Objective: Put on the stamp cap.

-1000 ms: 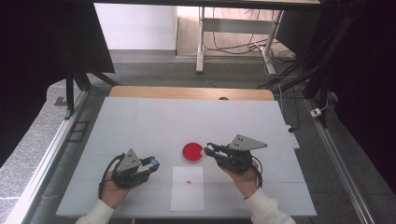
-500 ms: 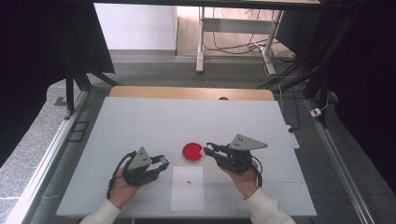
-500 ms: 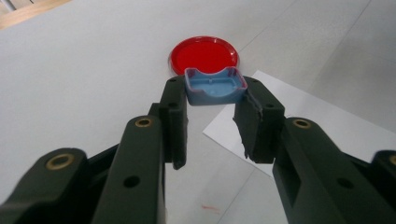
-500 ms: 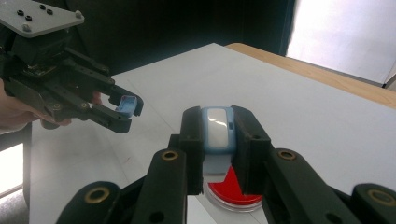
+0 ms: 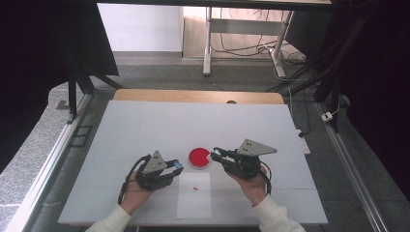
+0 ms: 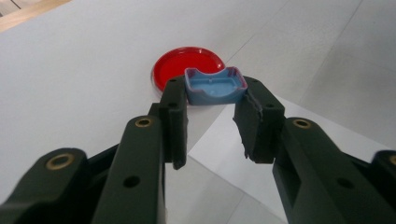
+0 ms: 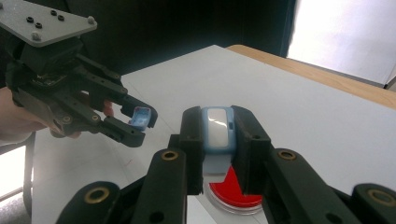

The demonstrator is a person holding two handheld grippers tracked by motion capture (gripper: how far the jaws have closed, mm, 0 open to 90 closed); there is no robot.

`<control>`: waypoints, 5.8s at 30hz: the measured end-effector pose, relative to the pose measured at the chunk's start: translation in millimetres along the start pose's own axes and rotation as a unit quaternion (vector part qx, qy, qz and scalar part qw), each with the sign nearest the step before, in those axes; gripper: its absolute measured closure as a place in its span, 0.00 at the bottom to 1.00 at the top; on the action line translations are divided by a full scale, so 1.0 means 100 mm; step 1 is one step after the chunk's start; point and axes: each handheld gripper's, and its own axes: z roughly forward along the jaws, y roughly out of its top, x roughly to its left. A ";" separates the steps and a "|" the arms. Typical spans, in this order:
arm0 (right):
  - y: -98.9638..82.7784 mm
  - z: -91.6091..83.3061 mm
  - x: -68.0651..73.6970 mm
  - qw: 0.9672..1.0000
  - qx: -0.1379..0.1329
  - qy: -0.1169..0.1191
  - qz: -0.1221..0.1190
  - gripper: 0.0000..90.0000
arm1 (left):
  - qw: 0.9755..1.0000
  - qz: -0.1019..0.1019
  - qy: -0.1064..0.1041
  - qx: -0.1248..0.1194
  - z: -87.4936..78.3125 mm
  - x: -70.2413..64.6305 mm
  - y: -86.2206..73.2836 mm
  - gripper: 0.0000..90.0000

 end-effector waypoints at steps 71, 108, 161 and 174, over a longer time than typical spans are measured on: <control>0.02 0.03 0.08 1.000 -0.012 0.004 -0.001 0.83 | 0.998 0.040 -0.039 0.001 0.55 -0.31 0.42 0.72; -0.10 0.14 0.20 0.998 -0.022 -0.045 0.036 0.83 | 0.999 0.047 -0.020 0.001 0.59 -0.35 0.40 0.72; -0.14 0.17 0.22 0.998 -0.017 -0.046 0.049 0.84 | 0.997 0.070 0.026 -0.006 0.54 -0.41 0.39 0.73; -0.19 0.19 0.21 0.997 -0.015 -0.041 0.061 0.84 | 0.996 0.078 0.036 -0.003 0.54 -0.42 0.39 0.72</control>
